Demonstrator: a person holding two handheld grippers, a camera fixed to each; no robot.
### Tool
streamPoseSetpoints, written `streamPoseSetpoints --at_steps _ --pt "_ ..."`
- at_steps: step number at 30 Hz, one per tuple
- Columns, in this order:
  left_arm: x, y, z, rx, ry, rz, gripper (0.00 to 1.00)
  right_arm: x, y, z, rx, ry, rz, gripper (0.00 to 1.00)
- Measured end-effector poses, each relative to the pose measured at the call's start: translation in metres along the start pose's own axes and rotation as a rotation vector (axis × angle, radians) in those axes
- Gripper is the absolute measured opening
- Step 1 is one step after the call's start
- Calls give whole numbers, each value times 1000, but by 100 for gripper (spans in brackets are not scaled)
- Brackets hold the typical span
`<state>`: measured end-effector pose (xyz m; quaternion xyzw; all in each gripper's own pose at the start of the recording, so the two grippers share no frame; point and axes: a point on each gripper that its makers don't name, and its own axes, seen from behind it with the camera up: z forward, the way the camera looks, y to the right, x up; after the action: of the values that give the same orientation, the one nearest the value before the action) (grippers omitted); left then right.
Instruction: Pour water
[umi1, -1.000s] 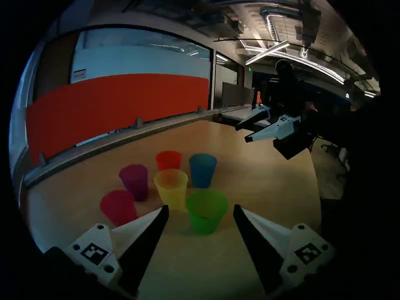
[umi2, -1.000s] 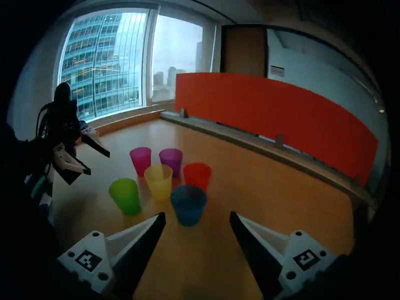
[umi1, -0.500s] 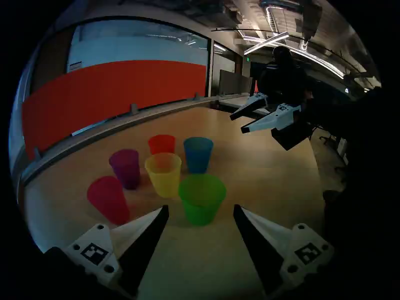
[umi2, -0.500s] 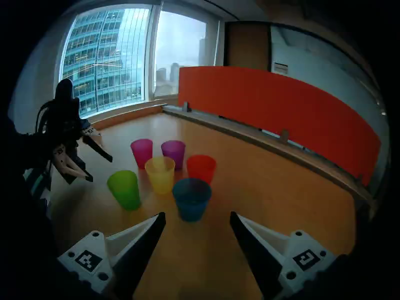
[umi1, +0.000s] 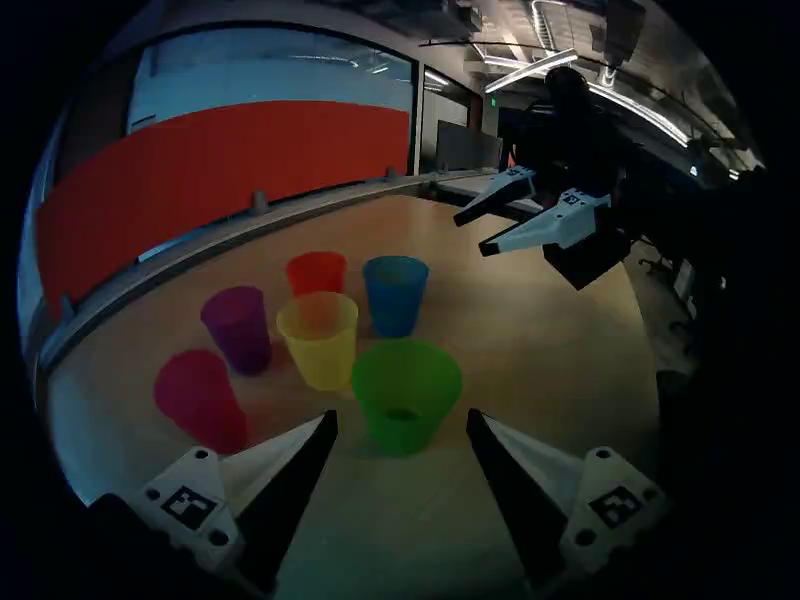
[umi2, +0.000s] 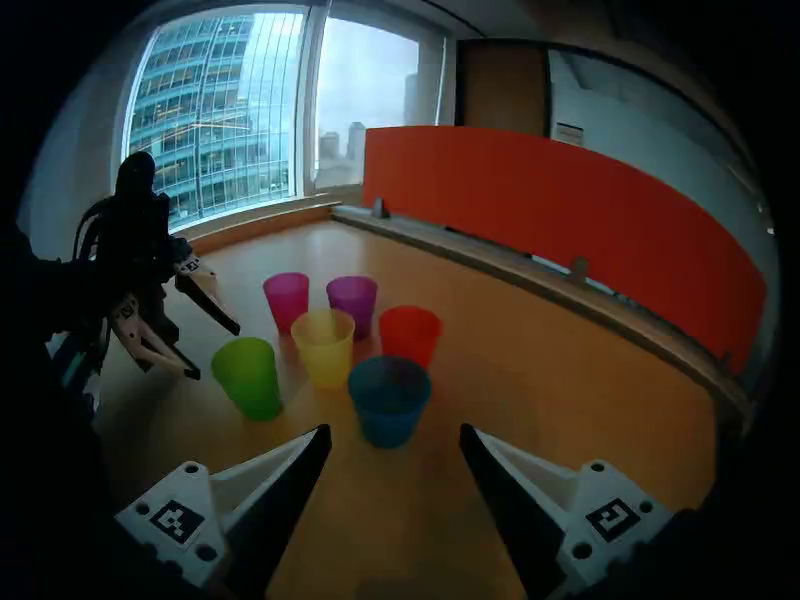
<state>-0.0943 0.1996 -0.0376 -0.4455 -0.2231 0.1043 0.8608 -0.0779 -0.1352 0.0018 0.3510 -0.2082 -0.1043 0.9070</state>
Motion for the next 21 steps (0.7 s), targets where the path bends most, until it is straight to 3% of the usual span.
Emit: streamPoseSetpoints --at_steps 21 --pt "4 7 40 -48 -49 25 96 1 2 10 11 -5 -2 100"
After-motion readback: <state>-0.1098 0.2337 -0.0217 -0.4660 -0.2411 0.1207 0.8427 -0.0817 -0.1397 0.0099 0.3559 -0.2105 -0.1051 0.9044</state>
